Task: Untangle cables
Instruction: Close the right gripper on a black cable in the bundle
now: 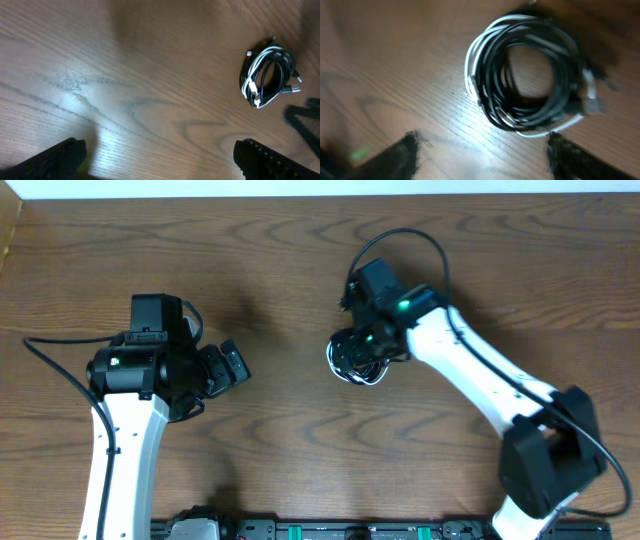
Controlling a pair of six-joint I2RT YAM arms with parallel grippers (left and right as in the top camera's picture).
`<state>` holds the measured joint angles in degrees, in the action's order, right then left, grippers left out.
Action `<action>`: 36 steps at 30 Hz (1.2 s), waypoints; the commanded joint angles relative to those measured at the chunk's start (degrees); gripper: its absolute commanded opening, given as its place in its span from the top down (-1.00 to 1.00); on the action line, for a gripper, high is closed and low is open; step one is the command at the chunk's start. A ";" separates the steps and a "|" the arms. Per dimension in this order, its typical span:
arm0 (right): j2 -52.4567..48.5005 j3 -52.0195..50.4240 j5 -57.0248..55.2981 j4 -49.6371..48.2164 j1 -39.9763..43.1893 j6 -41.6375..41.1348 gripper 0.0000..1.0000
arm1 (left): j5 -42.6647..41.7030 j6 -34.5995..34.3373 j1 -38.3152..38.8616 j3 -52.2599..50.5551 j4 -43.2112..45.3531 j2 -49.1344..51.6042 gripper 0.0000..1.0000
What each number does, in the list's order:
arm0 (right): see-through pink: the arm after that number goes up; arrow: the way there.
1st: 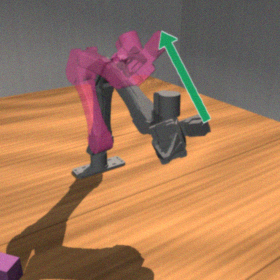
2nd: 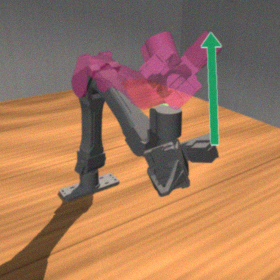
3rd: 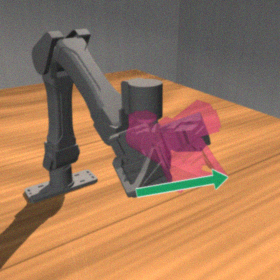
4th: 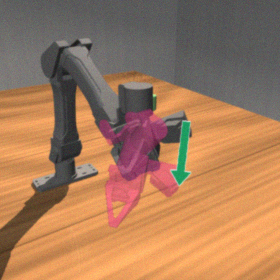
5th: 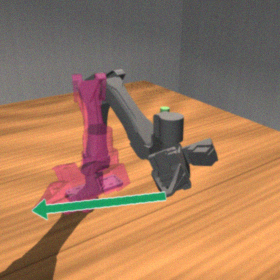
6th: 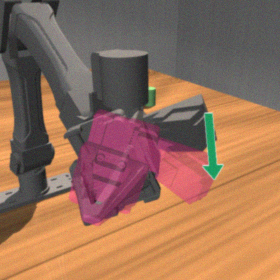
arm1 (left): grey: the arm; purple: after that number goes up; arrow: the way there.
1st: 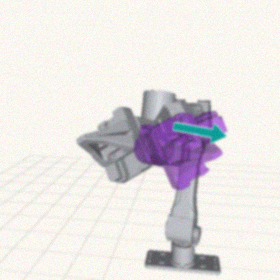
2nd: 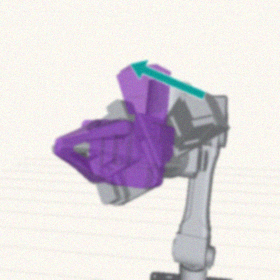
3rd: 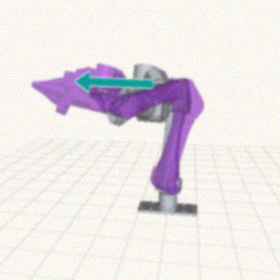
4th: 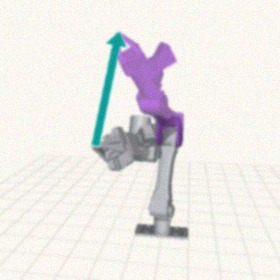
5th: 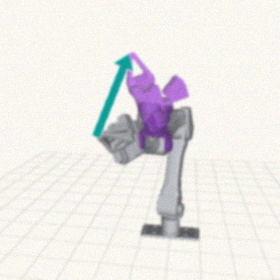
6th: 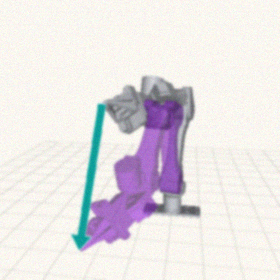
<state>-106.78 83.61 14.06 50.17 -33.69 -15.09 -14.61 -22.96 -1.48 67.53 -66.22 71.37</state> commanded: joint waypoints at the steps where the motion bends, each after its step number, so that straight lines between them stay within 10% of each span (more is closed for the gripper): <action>1: -2.19 0.59 -0.68 -1.49 -1.81 1.05 -0.44 | 1.68 -1.09 -0.22 0.68 -0.90 0.63 -0.99; 26: -10.40 0.61 -6.64 -5.07 -2.62 1.05 0.97 | 1.84 -0.70 -0.22 0.24 -0.79 1.25 -1.00; 36: -7.82 4.11 -6.43 -0.72 -2.38 1.03 0.98 | 1.84 -0.70 -0.22 0.24 -0.63 1.25 -1.00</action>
<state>-116.95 84.60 7.92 48.14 -36.29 -14.15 -13.52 -23.40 -1.45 67.53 -66.89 72.25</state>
